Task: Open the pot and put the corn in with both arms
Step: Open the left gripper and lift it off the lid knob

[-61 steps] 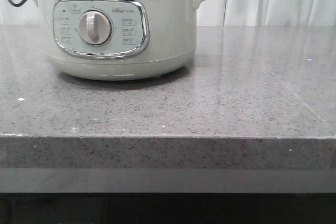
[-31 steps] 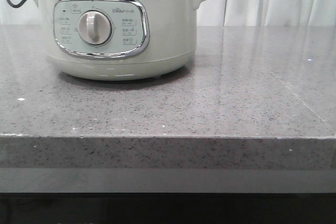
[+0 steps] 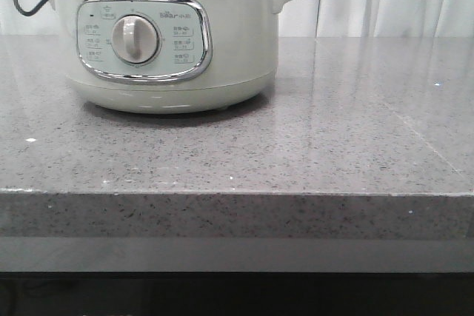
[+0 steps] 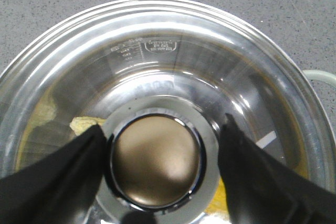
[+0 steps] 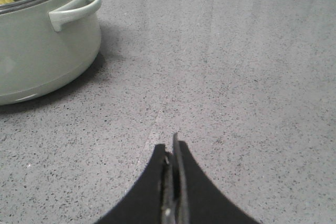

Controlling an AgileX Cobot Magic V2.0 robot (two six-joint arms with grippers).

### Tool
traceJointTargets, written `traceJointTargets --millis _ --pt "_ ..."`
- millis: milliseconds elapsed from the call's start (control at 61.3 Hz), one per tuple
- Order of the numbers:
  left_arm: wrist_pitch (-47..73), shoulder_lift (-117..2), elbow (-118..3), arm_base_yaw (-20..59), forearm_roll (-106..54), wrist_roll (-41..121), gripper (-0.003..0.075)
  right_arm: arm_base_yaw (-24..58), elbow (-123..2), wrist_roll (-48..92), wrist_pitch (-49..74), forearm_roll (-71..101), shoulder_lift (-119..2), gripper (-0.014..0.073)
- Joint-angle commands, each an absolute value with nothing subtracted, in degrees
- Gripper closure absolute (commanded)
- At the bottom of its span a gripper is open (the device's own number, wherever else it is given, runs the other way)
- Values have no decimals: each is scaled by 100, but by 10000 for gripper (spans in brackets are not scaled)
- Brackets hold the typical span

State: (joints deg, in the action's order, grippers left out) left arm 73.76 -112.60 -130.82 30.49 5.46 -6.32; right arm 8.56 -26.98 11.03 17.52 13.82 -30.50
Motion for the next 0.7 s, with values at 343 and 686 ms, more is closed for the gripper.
traceJointTargets --millis 343,686 --pt "7209 -10865 -14061 3084 568 -599 237 831 -2844 1137 1352 1423 -3053 714" --pt "7209 -10688 -14061 3084 580 -599 509 831 -2844 1137 1352 1423 -3053 714"
